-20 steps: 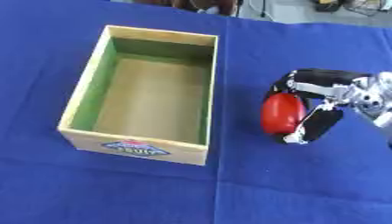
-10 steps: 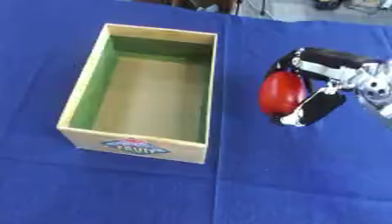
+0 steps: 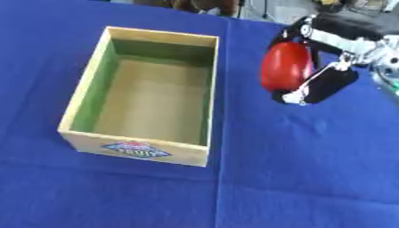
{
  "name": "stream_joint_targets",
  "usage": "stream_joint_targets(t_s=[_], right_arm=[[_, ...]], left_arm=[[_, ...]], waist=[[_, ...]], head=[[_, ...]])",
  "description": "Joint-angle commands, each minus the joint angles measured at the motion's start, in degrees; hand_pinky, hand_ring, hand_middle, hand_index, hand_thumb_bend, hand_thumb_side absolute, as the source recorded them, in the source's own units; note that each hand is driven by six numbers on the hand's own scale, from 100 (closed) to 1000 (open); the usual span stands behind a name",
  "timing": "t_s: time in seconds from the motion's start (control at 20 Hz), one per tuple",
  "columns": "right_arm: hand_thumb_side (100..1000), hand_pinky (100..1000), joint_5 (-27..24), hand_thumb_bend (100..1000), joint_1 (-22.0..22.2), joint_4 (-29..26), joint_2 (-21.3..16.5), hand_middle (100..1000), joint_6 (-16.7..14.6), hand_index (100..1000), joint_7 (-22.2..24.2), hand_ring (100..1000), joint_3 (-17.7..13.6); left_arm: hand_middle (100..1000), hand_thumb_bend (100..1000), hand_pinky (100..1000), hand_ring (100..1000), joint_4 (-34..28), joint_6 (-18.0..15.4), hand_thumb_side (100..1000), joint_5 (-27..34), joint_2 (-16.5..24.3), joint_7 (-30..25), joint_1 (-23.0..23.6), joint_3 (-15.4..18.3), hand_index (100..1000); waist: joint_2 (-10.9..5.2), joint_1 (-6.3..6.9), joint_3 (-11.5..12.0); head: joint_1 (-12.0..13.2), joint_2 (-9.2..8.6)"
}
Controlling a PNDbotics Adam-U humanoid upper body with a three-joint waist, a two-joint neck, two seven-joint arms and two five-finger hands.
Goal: Pick up objects on the table and place them in the box.
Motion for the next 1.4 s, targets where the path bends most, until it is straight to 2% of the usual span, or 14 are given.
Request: stream_joint_targets(t_s=[0.05,0.45,0.8,1.1,1.4], right_arm=[[100,348,0.2,100,-3.2,-0.9,-0.4,473,0.8,510,0.1,454,-1.0],[100,349,2.4,100,-12.3,3.9,6.2,469,0.7,516,0.7,446,0.5],[100,348,6.8,100,-19.0,10.8,14.1,466,0.0,518,-0.4,443,1.2],[100,348,11.3,100,-22.5,16.4,20.9,462,0.1,521,-2.7,440,1.2],[100,346,17.1,100,-24.0,20.8,27.1,459,1.1,517,-6.2,436,1.3]], left_arm=[[645,100,484,550,-1.0,0.1,906,0.1,1.0,-0.2,-0.3,-0.2,831],[645,100,484,550,-1.0,0.1,905,0.1,1.1,-0.4,-0.1,-0.3,831],[645,100,484,550,-1.0,0.1,905,0.3,1.0,-0.5,-0.2,-0.4,831],[645,100,484,550,-1.0,-0.1,905,0.4,0.7,-0.7,-0.7,-0.7,831],[644,100,484,549,-1.0,-0.2,905,0.6,0.4,-0.8,-0.9,-0.8,831]], waist=[[-1.86,0.05,0.0],[-2.22,-0.23,0.4],[-2.19,-0.49,1.7],[-1.95,-0.61,3.0],[-1.72,-0.51,3.4]], head=[[0.1,0.08],[-0.2,-0.30],[-1.1,-0.73],[-1.8,-1.09],[-2.2,-1.27]])
